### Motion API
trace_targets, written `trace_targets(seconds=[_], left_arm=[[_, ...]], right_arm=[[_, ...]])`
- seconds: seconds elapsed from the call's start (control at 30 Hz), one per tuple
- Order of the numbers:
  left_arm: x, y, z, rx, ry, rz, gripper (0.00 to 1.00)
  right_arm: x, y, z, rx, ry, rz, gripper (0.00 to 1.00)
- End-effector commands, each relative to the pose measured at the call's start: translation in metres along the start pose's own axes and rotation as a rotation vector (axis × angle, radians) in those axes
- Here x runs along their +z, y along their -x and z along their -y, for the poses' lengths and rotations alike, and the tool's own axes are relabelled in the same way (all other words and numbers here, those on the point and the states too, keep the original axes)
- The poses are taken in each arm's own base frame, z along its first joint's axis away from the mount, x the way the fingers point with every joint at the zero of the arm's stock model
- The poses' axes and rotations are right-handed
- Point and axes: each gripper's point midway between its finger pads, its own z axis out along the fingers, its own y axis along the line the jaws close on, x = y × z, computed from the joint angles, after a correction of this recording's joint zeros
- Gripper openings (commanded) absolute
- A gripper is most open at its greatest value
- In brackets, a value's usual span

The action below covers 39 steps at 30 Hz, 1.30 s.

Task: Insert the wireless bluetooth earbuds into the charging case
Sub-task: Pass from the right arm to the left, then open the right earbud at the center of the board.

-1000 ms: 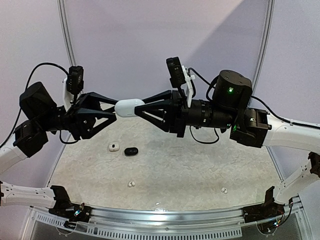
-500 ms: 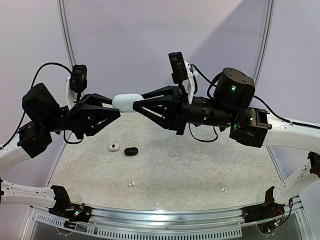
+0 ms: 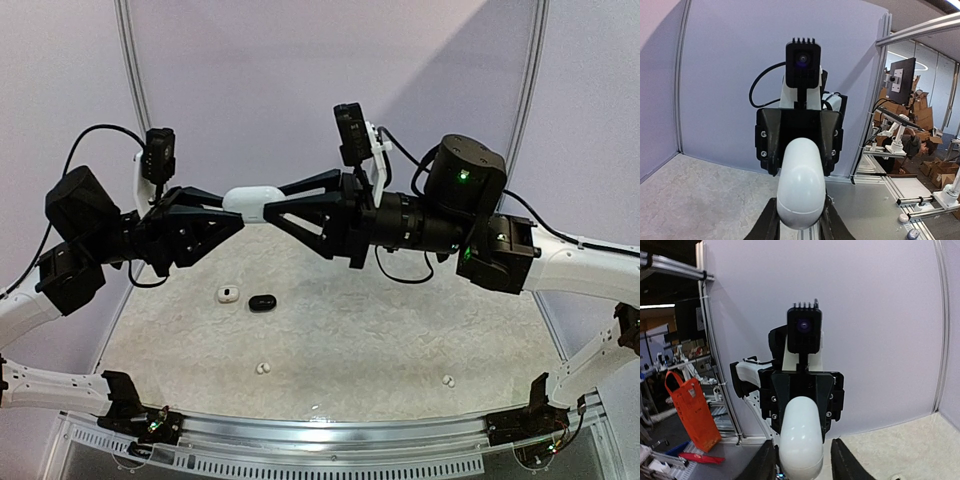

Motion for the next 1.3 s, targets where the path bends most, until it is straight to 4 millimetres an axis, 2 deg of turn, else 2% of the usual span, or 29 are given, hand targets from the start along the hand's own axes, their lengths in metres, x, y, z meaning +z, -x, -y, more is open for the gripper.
trace_targets(seconds=[0.0, 0.07, 0.13, 0.3, 0.57, 0.67, 0.83, 1.07, 1.13, 1.27], left_arm=[[0.001, -0.010, -0.002, 0.033, 0.031, -0.042, 0.00], [-0.002, -0.018, -0.006, 0.083, 0.059, -0.080, 0.00], [-0.005, -0.024, -0.009, 0.122, 0.081, -0.113, 0.00], [-0.007, -0.027, -0.001, 0.213, 0.039, -0.139, 0.00], [-0.008, -0.031, -0.001, 0.221, 0.035, -0.162, 0.00], [-0.009, -0.036, 0.003, 0.224, 0.012, -0.183, 0.00], [-0.014, -0.048, 0.007, 0.339, -0.021, -0.232, 0.00], [-0.020, -0.062, 0.009, 0.409, -0.040, -0.288, 0.00], [-0.021, -0.064, 0.009, 0.408, -0.041, -0.294, 0.00], [-0.020, -0.057, 0.009, 0.399, -0.026, -0.268, 0.00]], right_arm=[[0.001, -0.016, 0.023, 0.027, -0.125, -0.093, 0.64], [-0.003, -0.021, 0.030, 0.031, -0.182, -0.134, 0.71], [-0.007, -0.026, 0.034, 0.030, -0.210, -0.175, 0.73], [-0.005, -0.044, 0.042, 0.038, -0.243, -0.264, 0.73], [0.005, -0.071, 0.054, 0.022, -0.266, -0.377, 0.73], [0.003, -0.071, 0.060, 0.009, -0.302, -0.393, 0.72], [-0.001, -0.066, 0.068, 0.009, -0.346, -0.392, 0.68], [-0.002, -0.062, 0.069, 0.026, -0.353, -0.377, 0.62], [-0.002, -0.061, 0.069, 0.027, -0.351, -0.370, 0.59], [-0.002, -0.064, 0.071, 0.029, -0.359, -0.379, 0.58]])
